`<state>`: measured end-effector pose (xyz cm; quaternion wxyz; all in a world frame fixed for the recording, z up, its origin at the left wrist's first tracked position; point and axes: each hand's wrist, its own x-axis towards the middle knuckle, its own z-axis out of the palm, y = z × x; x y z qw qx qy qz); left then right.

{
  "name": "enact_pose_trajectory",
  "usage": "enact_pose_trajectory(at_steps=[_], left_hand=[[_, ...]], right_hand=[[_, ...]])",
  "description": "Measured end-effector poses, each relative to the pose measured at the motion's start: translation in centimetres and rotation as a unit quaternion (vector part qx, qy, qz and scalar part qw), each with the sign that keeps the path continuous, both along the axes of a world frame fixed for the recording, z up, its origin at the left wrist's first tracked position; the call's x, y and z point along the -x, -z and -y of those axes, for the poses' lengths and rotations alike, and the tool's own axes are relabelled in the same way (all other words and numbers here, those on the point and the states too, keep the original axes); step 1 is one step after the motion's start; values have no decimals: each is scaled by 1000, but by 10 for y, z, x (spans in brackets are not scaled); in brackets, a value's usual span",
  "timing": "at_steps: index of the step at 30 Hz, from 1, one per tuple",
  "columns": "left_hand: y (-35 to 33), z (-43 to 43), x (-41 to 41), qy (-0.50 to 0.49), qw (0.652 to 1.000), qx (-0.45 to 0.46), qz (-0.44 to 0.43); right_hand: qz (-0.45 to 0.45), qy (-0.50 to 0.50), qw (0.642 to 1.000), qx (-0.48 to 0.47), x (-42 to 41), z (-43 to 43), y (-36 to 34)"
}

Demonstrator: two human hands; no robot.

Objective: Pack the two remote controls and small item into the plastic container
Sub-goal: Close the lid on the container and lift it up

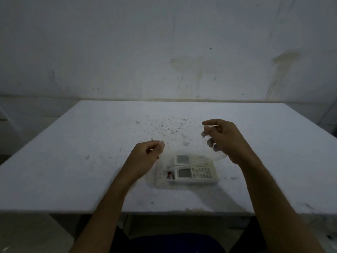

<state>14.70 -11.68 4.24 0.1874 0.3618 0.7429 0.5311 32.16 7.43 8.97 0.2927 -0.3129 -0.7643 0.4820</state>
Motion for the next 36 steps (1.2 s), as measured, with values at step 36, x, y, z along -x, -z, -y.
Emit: enact_pose_trajectory(at_steps=[36], left_hand=[[18, -55, -14, 139, 894, 202, -376]], right_hand=[[-50, 148, 987, 35, 11, -10, 69]])
